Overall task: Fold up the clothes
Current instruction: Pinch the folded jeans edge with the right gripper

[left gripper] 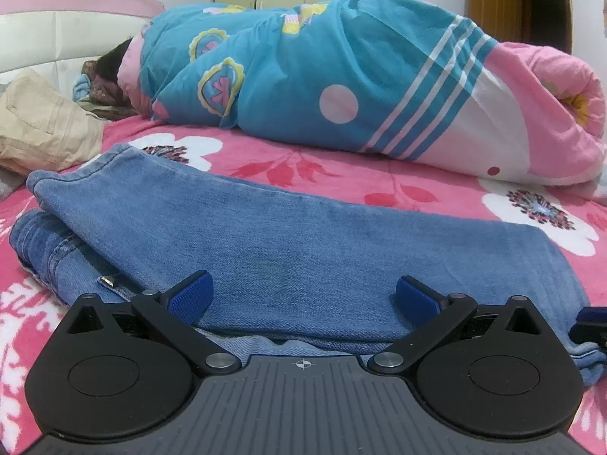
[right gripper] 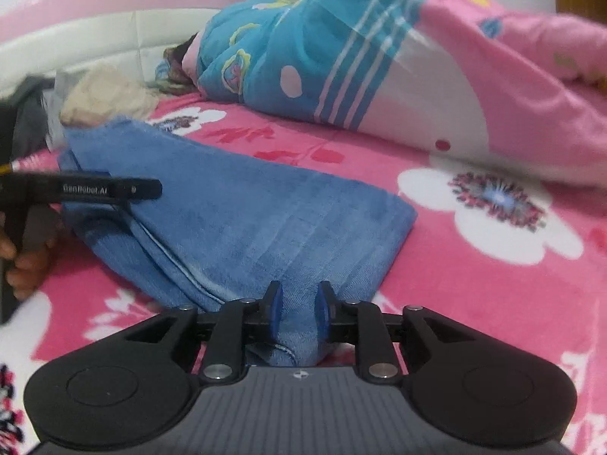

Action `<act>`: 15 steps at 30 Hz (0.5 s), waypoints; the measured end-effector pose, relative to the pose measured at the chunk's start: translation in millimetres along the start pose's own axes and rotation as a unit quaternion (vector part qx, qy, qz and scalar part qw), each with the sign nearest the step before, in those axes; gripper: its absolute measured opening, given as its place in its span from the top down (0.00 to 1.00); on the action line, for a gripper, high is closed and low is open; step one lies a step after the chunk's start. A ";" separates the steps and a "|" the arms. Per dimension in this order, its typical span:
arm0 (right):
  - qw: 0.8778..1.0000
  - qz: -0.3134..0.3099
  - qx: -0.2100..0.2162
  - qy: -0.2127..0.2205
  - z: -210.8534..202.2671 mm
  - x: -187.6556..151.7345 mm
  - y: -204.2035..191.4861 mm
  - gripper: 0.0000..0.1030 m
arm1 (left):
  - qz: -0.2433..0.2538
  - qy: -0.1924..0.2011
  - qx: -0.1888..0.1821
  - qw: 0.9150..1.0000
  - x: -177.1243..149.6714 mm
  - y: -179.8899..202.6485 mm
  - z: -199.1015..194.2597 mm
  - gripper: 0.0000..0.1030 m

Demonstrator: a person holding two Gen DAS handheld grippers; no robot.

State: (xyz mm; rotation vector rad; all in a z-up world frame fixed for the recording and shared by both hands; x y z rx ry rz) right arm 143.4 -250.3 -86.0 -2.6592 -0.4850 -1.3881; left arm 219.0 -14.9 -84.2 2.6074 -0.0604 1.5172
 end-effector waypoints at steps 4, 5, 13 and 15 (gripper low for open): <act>1.000 -0.005 -0.011 0.002 -0.1 -3.0 0.2 0.73 | 0.004 -0.003 0.003 1.000 -0.2 1.1 0.7 0.00; 1.000 -0.004 -0.011 0.003 -0.2 -3.2 0.5 0.73 | 0.006 -0.003 0.003 1.000 -0.3 1.3 0.8 0.00; 1.000 0.002 -0.011 0.012 -0.4 -4.8 1.8 0.72 | 0.003 -0.002 0.001 1.000 0.3 0.0 -2.5 0.00; 1.000 0.014 -0.003 0.013 -0.1 -5.0 5.3 0.72 | 0.000 0.005 -0.001 1.000 1.7 -0.9 -6.1 0.00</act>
Point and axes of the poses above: each gripper's, at about its wrist camera, not at the fingertips, and z roughly the way its jaws point, y to its right, x to its top, the point moved 8 cm from there along z, roughly the way its jaws point, and after that the axes turned 2 degrees about -z, right-handed, at the moved point
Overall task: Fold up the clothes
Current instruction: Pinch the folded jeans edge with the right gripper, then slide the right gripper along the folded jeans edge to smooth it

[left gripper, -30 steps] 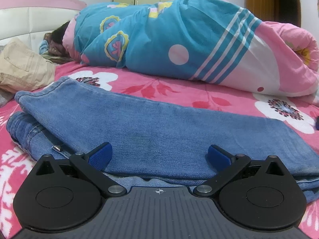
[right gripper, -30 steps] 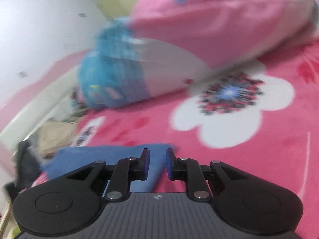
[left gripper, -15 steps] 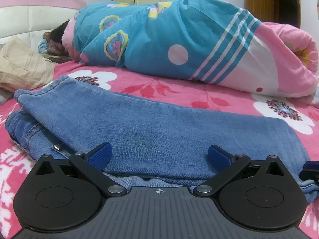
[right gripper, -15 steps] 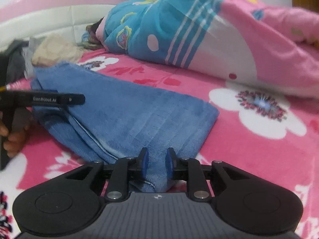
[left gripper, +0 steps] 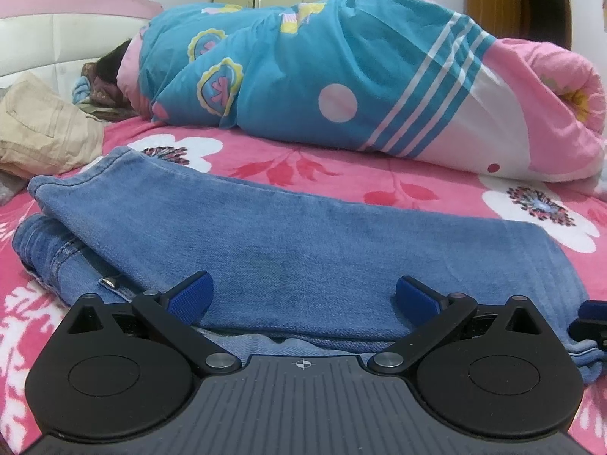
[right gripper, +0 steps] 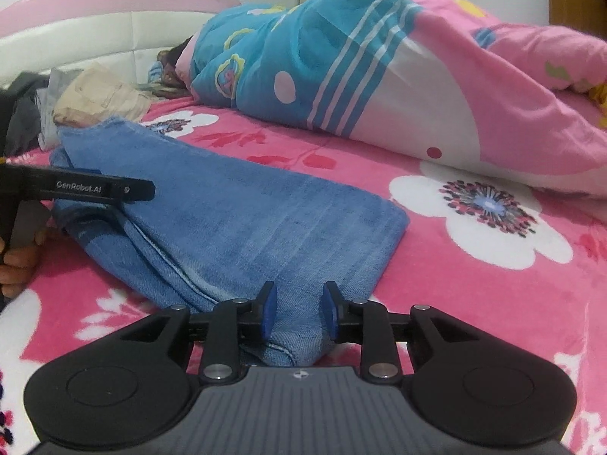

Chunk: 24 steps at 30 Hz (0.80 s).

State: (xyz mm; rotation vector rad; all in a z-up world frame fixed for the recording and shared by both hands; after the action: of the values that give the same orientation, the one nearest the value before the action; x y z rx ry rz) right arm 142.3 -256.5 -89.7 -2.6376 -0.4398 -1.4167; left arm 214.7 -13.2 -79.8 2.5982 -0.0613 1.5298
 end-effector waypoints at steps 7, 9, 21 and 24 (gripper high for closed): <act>1.000 0.014 0.009 0.001 -0.4 0.1 2.7 0.72 | 0.031 0.099 -0.037 0.994 24.8 11.8 -35.3 0.00; 1.000 0.014 0.009 0.002 -0.3 0.1 3.1 0.72 | 0.037 0.095 -0.044 0.994 26.7 14.7 -32.5 0.00; 0.999 0.038 0.003 -0.005 -6.9 23.3 7.2 0.71 | 0.015 -0.035 -0.050 0.998 -0.5 9.0 12.8 0.00; 0.998 0.053 -0.004 0.024 -7.4 40.3 12.1 0.71 | 0.016 -0.035 -0.049 0.998 -1.8 9.2 13.1 0.00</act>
State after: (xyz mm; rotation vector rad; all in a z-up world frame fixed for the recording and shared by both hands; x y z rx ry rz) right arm 161.1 -261.8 -51.7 -2.5852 -0.2836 -1.4488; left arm 224.2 -24.0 -86.8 2.5854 -0.1815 1.4080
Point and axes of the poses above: each gripper's, at about its wrist camera, not at the fingertips, and z roughly the way its jaws point, y to its right, x to its top, the point moved 8 cm from there along z, roughly the way its jaws point, and after that the axes turned 2 degrees about -z, right-handed, at the moved point
